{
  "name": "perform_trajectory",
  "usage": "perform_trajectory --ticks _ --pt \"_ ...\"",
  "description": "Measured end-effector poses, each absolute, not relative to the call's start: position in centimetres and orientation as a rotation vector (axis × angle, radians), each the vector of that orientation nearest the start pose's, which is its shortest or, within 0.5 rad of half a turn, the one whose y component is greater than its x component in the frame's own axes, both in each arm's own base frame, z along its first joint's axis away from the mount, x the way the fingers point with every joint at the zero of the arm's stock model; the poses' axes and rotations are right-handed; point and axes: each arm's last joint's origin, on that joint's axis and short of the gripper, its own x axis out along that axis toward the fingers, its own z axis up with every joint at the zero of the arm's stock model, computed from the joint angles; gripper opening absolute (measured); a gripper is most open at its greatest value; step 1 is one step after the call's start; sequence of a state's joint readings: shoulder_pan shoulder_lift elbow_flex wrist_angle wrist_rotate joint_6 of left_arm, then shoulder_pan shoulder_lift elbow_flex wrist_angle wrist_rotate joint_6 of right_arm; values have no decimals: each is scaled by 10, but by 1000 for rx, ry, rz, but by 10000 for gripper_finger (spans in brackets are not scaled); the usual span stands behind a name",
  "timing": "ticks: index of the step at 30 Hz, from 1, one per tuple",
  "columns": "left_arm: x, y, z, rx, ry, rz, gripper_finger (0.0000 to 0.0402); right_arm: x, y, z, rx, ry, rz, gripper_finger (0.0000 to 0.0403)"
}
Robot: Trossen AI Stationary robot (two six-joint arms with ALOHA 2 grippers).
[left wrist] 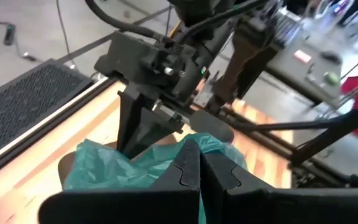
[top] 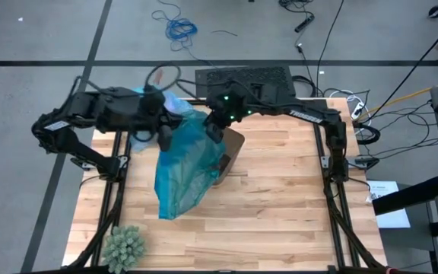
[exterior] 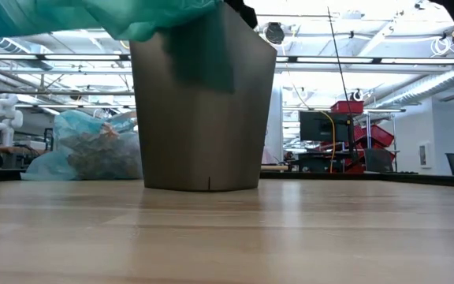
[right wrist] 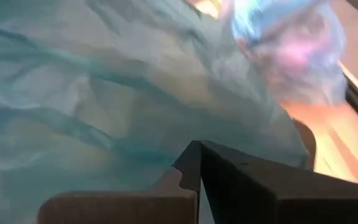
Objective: Place trash/remove bag and relplace
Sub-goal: Insert the blue trash bag into the black trash bin
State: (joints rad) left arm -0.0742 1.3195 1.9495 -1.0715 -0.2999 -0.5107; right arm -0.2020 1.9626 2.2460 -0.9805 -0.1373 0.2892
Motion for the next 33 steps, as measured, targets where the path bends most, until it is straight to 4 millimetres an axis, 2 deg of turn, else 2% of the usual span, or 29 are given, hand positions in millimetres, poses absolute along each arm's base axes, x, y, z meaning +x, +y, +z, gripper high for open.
perform_trajectory --ticks 3,8,15,18,21,25,28,31,33 --pt "210 -7 506 -413 396 345 0 406 -80 401 413 748 -209 0" --pt "210 -5 505 -397 400 392 0 404 -80 393 460 821 -250 0" --pt "209 -5 505 -391 397 413 0 407 -84 360 515 932 -314 0" --pt "210 -5 501 -387 416 420 0 407 -85 353 514 956 -317 0" --pt "212 -5 497 -377 429 439 0 400 -83 369 498 901 -307 0" --pt "212 -4 498 -376 421 448 0 375 -76 409 444 762 -260 0" --pt "212 -4 498 -371 416 463 0 363 -67 432 415 663 -192 0" --pt "212 -3 498 -370 408 472 0 364 -55 446 423 568 -88 0" --pt "212 -2 499 -373 397 479 0 370 -50 444 438 559 -51 0"
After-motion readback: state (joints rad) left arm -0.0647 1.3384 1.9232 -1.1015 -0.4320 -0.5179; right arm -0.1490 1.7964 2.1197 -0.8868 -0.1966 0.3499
